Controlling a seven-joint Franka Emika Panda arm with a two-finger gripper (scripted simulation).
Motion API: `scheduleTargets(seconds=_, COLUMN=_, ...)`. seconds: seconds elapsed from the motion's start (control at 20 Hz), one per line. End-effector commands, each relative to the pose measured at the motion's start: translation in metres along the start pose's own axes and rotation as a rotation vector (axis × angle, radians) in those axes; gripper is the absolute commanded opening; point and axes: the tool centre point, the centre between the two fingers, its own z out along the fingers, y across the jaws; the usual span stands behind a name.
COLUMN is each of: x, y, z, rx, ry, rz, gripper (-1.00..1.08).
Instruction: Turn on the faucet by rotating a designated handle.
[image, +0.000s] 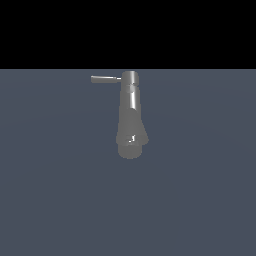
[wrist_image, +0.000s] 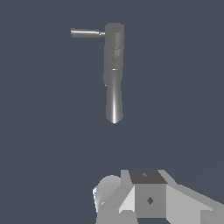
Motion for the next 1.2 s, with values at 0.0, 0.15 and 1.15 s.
scheduleTargets(seconds=0.0, x=0.001, y=0.000, z=0.000, rx=-0.001, ry=0.000, rz=0.005, gripper=-1.00)
scheduleTargets(seconds=0.15, x=0.005, y=-0.001, z=0.001, rx=-0.005, ry=-0.001, rz=0.022, gripper=-1.00)
scheduleTargets(seconds=1.15, x=0.086, y=-0.016, z=0.025, rx=-0.076, ry=-0.014, rz=0.363, gripper=-1.00)
